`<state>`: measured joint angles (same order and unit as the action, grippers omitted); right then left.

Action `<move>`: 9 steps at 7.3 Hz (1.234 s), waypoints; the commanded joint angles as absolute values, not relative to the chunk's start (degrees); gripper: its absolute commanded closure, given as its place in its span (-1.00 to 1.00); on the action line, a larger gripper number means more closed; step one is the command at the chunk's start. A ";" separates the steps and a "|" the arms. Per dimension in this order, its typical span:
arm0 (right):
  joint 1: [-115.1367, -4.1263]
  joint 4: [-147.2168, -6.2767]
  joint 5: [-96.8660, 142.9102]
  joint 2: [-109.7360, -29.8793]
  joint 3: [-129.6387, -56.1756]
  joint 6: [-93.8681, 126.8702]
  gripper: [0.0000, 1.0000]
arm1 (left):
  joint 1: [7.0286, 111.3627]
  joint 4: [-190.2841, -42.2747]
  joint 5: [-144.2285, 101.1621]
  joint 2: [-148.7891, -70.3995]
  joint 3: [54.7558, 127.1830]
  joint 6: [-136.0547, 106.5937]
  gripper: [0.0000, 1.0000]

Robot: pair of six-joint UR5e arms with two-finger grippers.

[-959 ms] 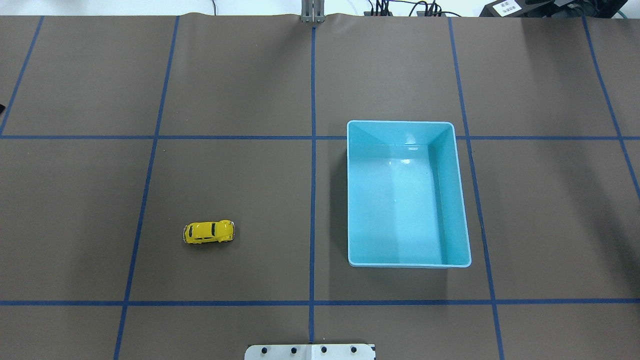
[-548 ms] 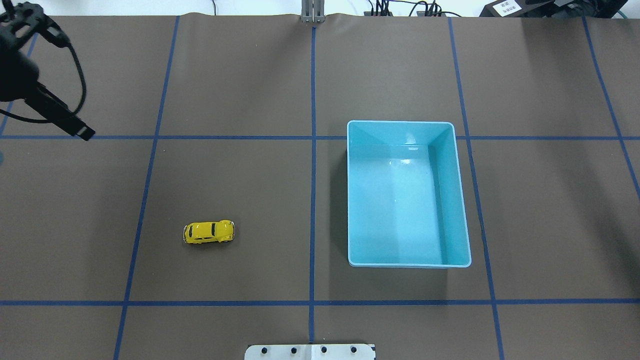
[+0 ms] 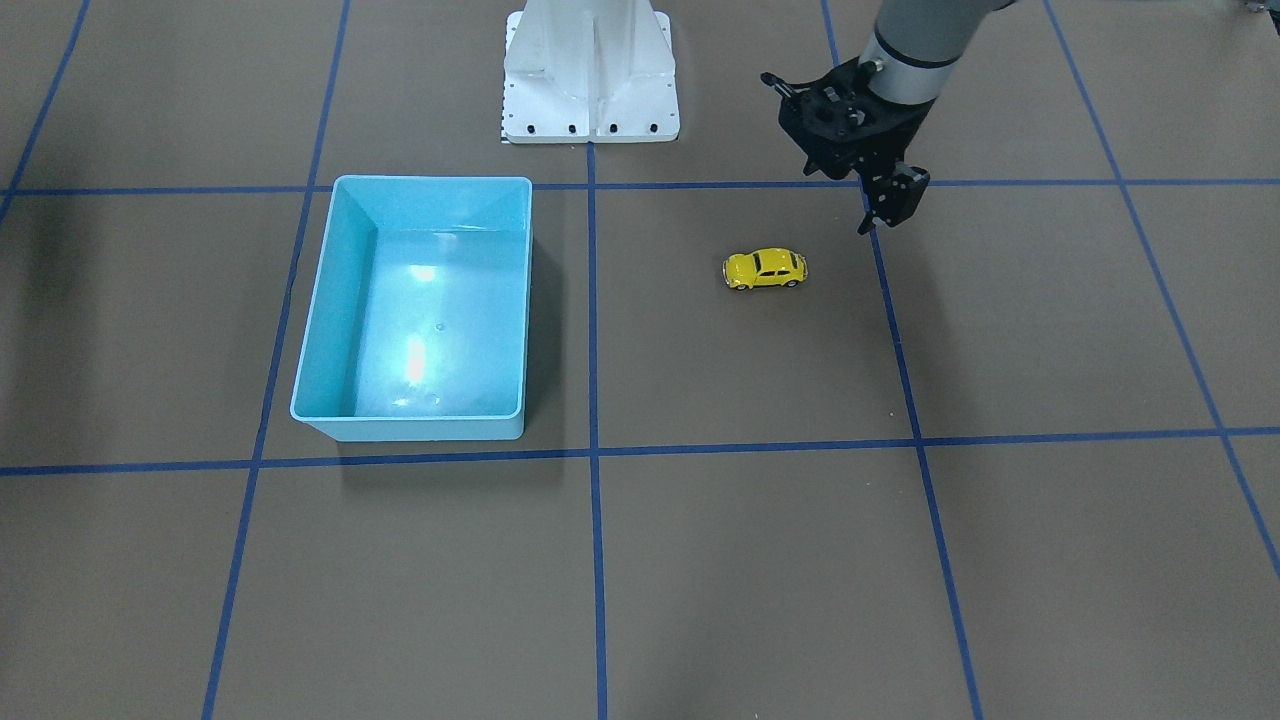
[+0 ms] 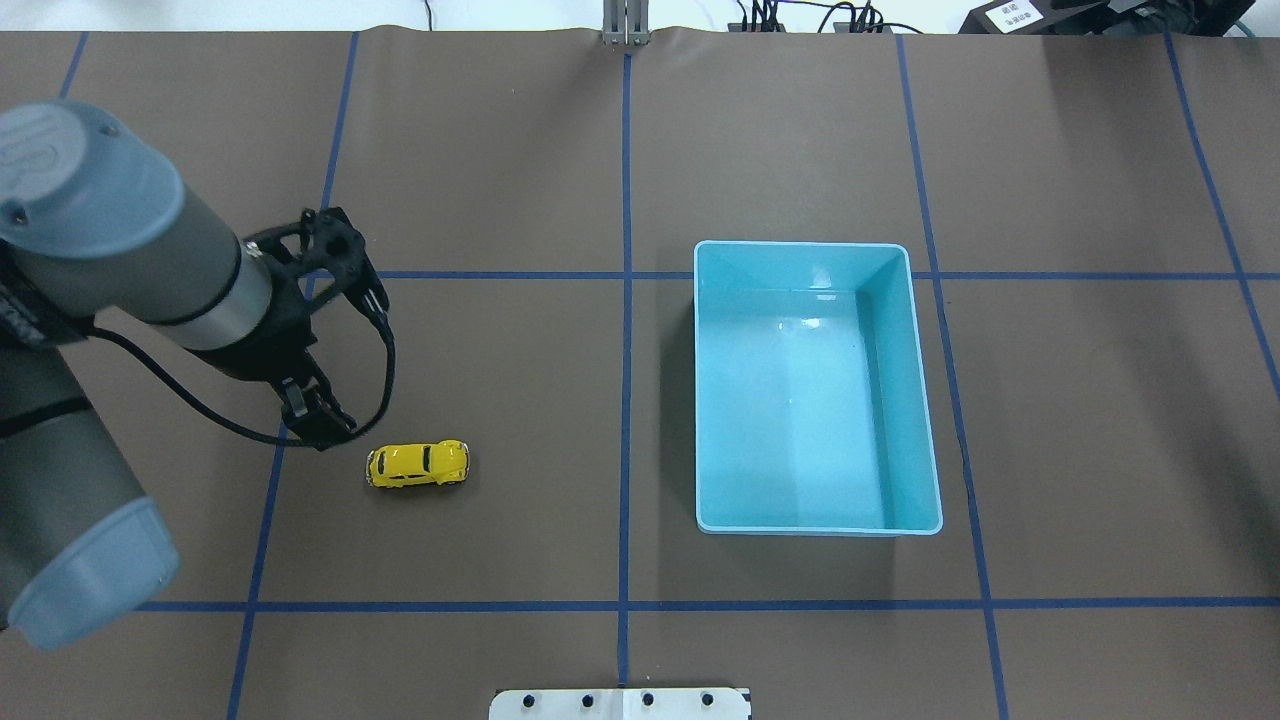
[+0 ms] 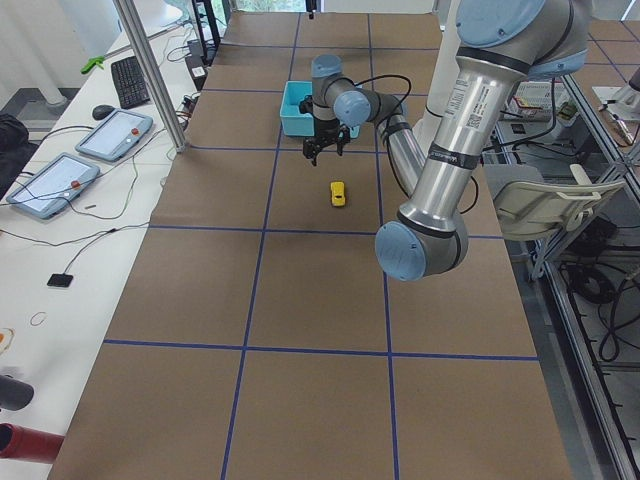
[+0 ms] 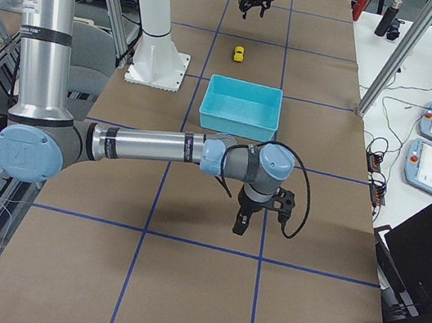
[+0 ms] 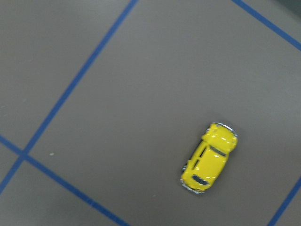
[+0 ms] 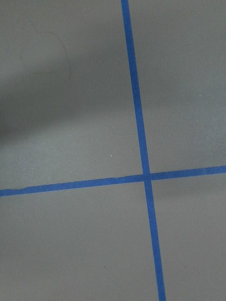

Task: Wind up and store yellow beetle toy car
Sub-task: 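Reach the left gripper down over the yellow beetle toy car, then press the left gripper down onto the car's roof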

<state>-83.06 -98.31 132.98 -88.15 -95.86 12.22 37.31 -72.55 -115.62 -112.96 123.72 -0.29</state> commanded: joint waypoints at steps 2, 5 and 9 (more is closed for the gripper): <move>-83.06 -98.26 132.98 -88.15 -95.80 12.22 -1.00 | 28.76 -71.63 -109.00 -114.70 124.02 6.55 -1.00; -83.06 -98.26 132.98 -88.15 -95.45 12.22 -1.00 | 22.87 -72.24 -103.91 -115.05 121.66 11.40 -1.00; -83.06 -98.26 132.98 -88.15 -95.45 12.22 -1.00 | 22.59 -82.00 -103.80 -115.58 113.03 11.86 -1.00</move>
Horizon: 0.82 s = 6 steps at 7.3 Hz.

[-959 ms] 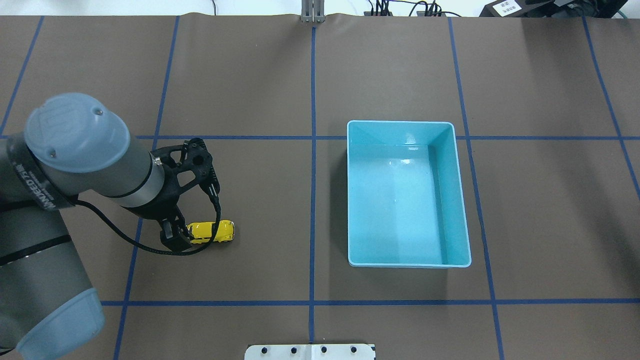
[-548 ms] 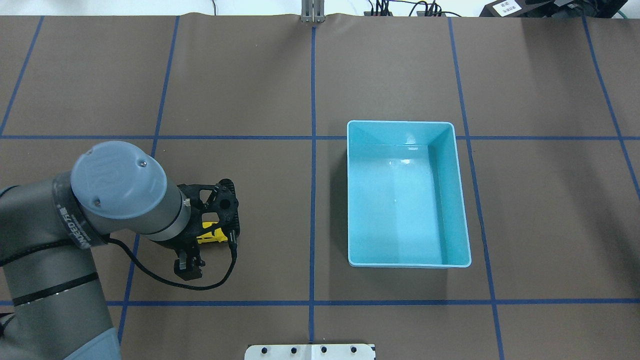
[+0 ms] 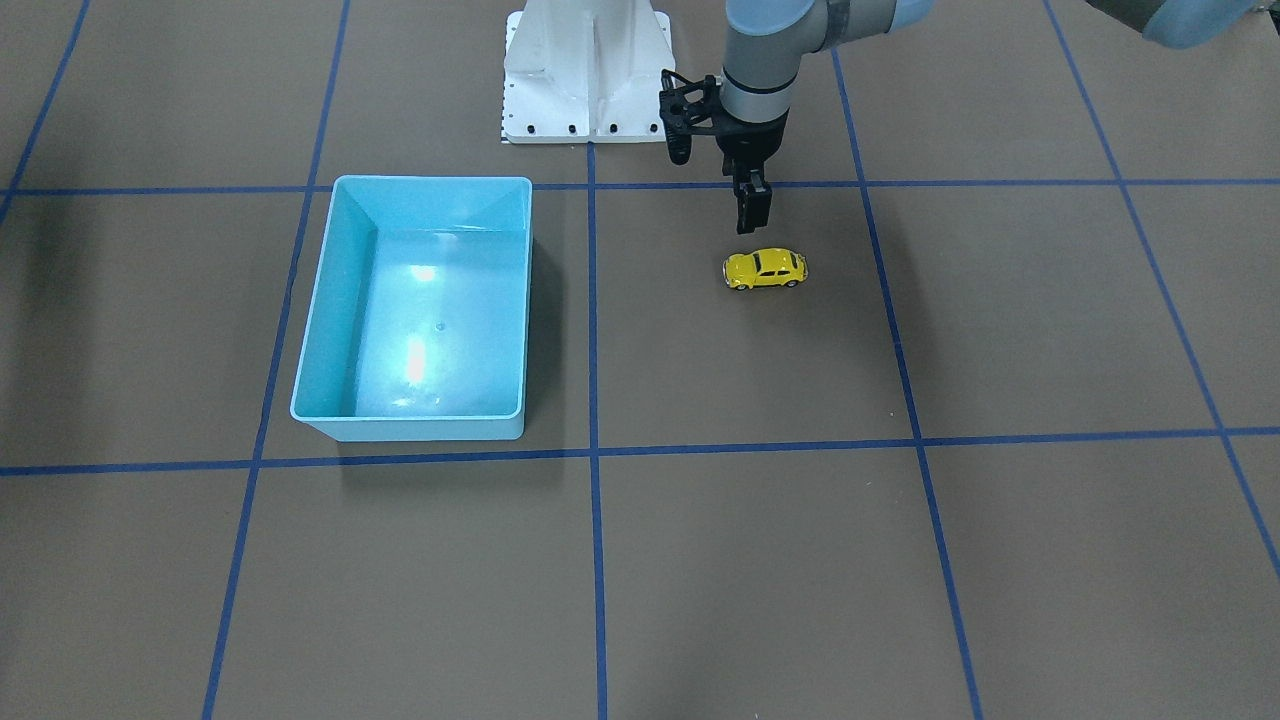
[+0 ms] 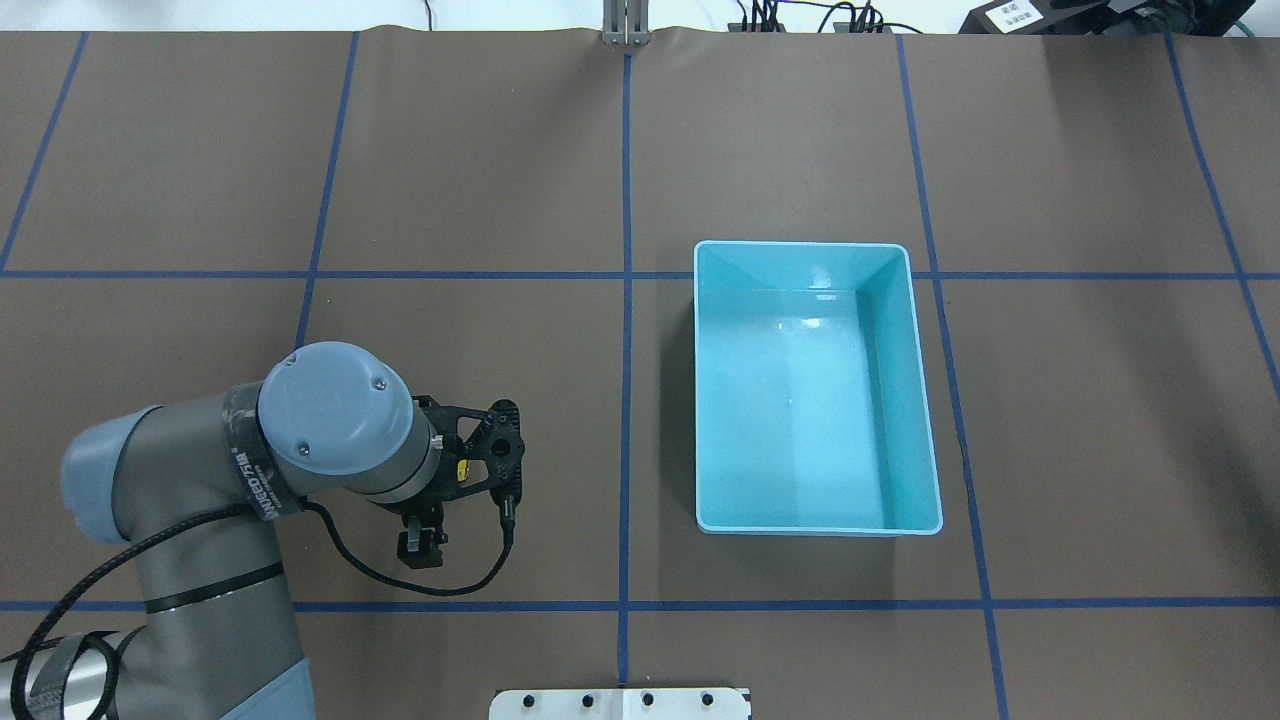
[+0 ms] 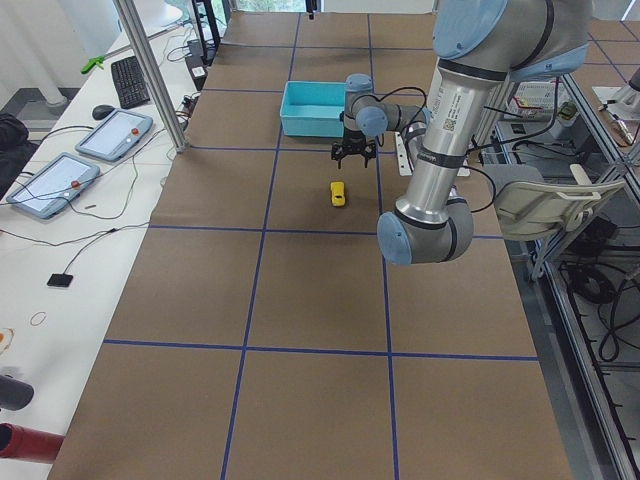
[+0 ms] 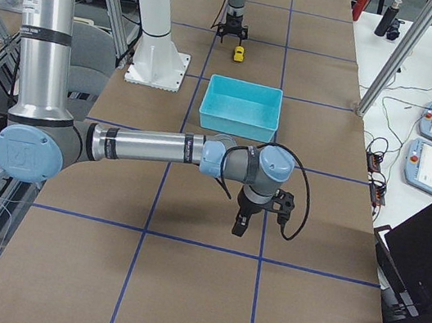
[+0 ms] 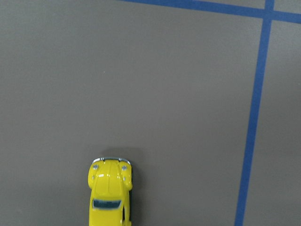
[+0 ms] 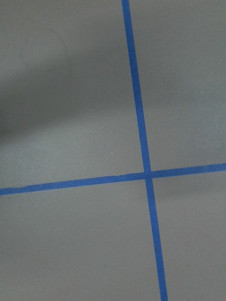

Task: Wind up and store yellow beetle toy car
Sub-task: 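Drag the car backward along the table away from the bin with the left gripper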

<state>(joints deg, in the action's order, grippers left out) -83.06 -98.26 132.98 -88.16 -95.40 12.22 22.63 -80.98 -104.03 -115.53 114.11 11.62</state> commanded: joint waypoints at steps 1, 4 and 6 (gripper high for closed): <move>-83.06 -98.26 132.98 -88.15 -95.45 12.22 -1.00 | 22.67 -82.00 -103.80 -115.58 112.07 12.82 -1.00; -83.06 -98.26 132.98 -88.15 -95.36 12.13 -1.00 | 24.43 -82.26 -103.80 -115.22 109.96 13.09 -1.00; -83.06 -98.26 132.98 -88.15 -95.45 12.22 -1.00 | 26.01 -87.08 -103.89 -115.49 105.49 13.10 -1.00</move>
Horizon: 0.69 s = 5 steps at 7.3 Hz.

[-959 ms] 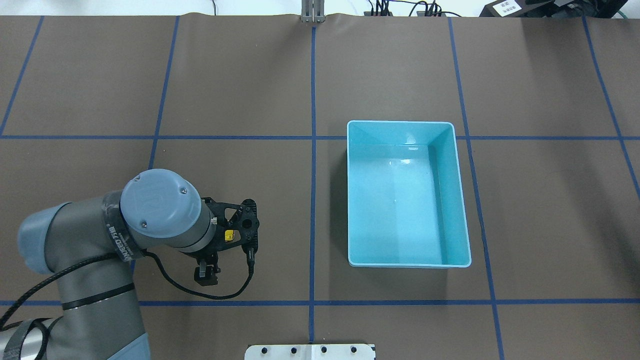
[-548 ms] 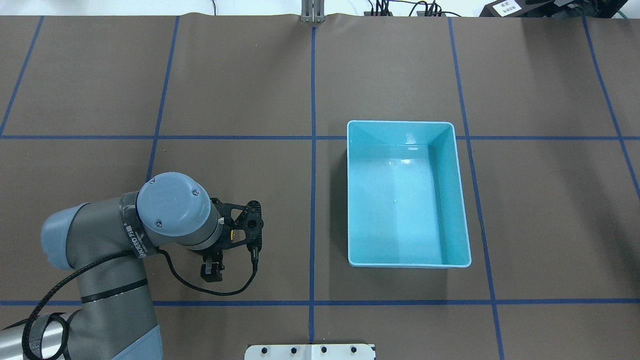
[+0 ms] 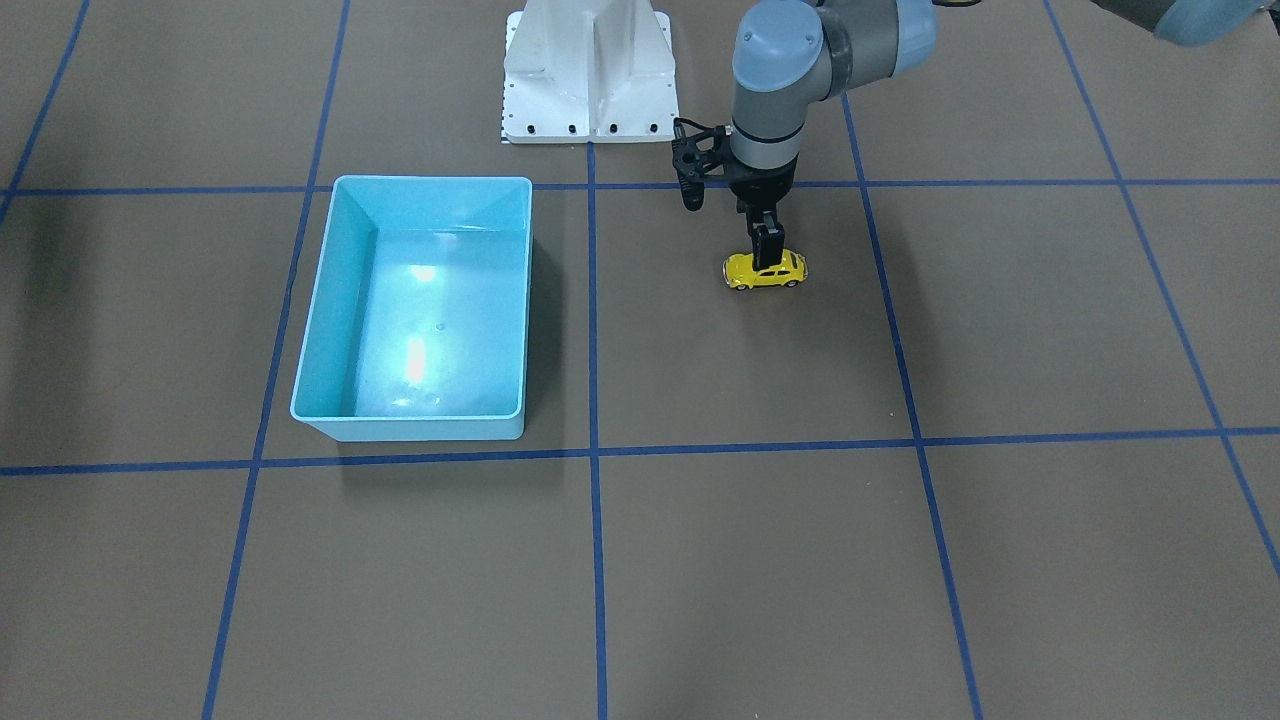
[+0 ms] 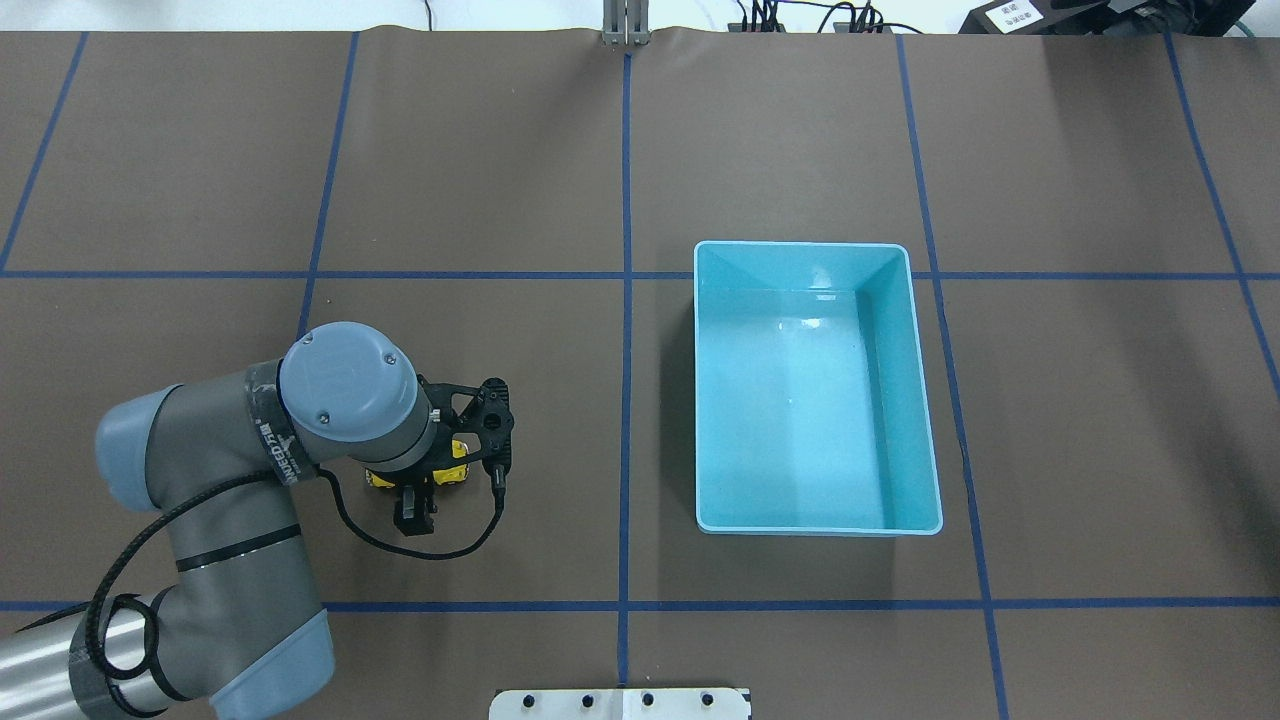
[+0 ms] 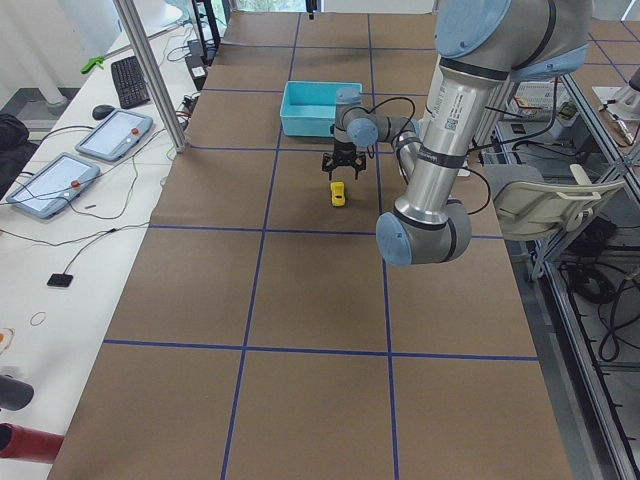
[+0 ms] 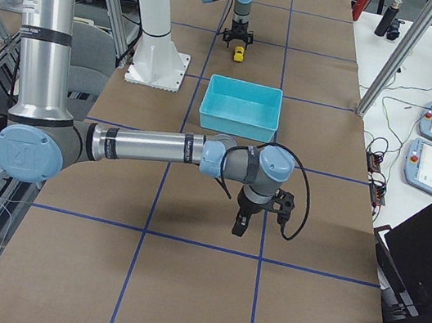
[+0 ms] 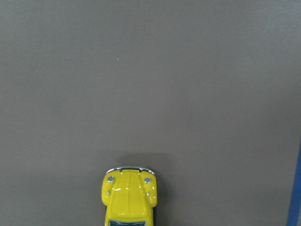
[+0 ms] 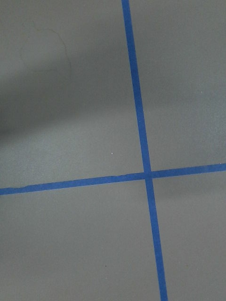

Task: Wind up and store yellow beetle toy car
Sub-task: 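Drag the car backward along the table away from the bin with the left gripper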

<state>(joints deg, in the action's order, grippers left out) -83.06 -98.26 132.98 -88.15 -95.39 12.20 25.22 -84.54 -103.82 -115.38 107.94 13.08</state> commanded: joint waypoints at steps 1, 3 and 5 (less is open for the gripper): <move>-83.06 -98.26 132.98 -88.15 -95.36 12.22 -1.00 | 26.19 -87.19 -103.89 -115.49 105.21 13.10 -1.00; -83.06 -98.35 132.98 -88.15 -95.36 12.22 -1.00 | 26.10 -87.54 -104.06 -115.92 104.33 13.10 -1.00; -83.06 -98.26 132.98 -88.15 -94.83 12.22 -1.00 | 25.67 -87.45 -104.41 -117.15 103.02 13.01 -1.00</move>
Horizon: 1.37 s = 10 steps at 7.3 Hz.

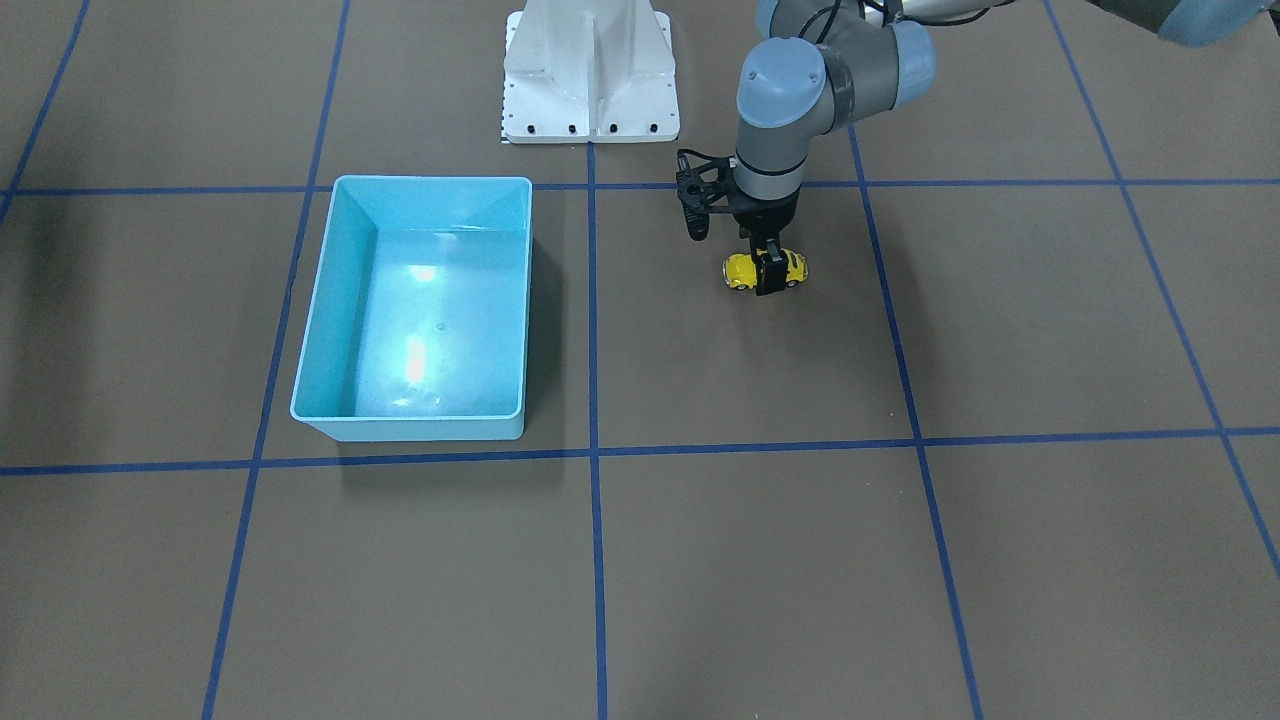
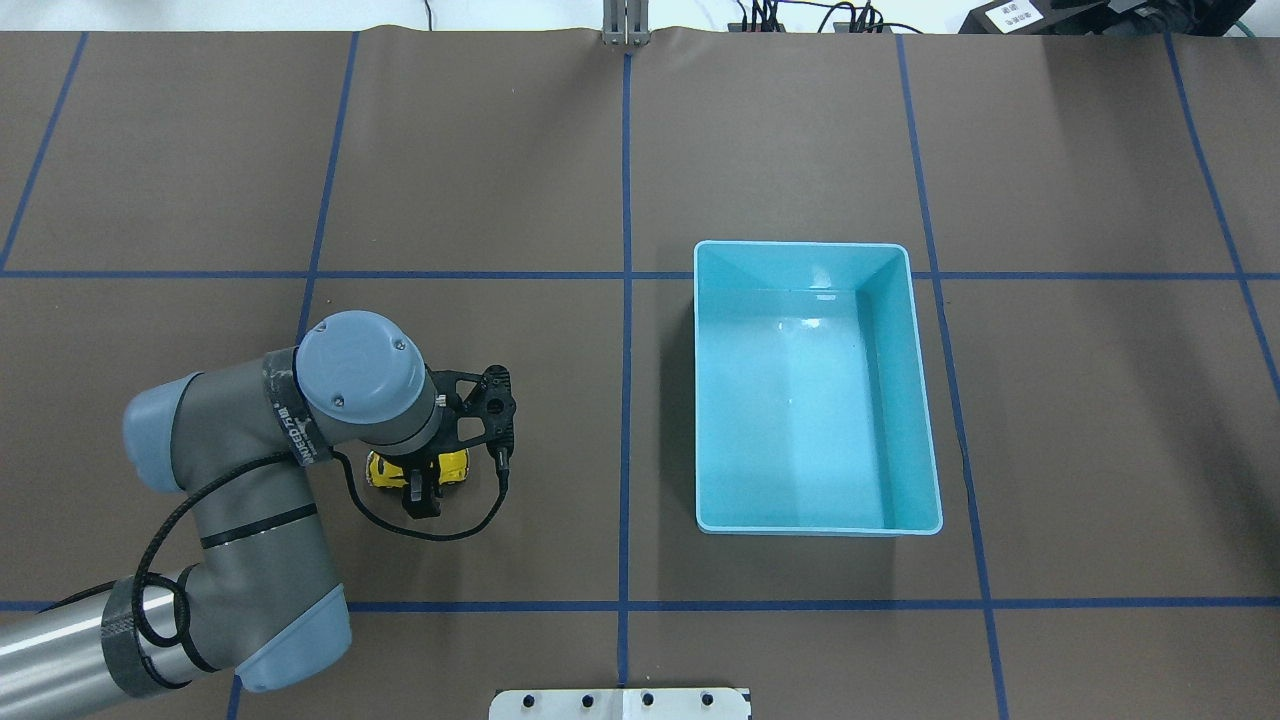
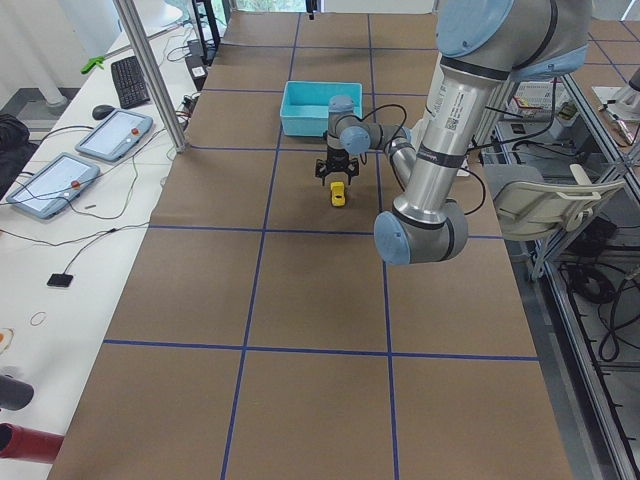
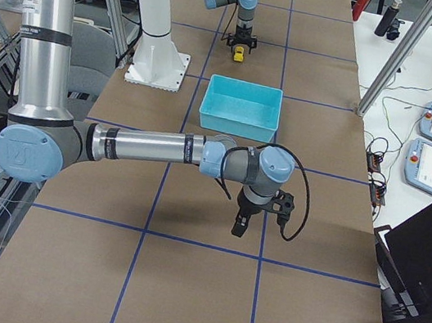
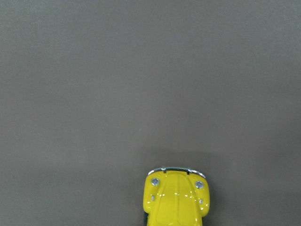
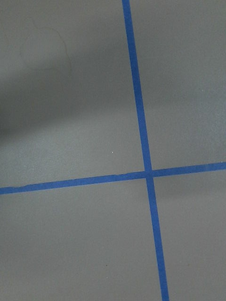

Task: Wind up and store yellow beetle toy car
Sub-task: 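Drag the car backward along the table away from the bin with the left gripper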

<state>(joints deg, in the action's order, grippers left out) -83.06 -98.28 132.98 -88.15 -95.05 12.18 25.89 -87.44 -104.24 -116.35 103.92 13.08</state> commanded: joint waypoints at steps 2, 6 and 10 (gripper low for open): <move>-83.06 -98.26 133.07 -88.15 -94.92 12.22 -1.00 | 25.66 -89.03 -104.59 -117.77 101.25 13.01 -1.00; -83.06 -98.26 132.98 -88.15 -94.66 12.22 -1.00 | 25.66 -90.34 -104.68 -117.16 100.81 13.09 -0.90; -83.06 -98.26 132.98 -88.15 -94.31 12.22 -1.00 | 25.58 -91.14 -104.68 -116.98 100.55 13.01 0.00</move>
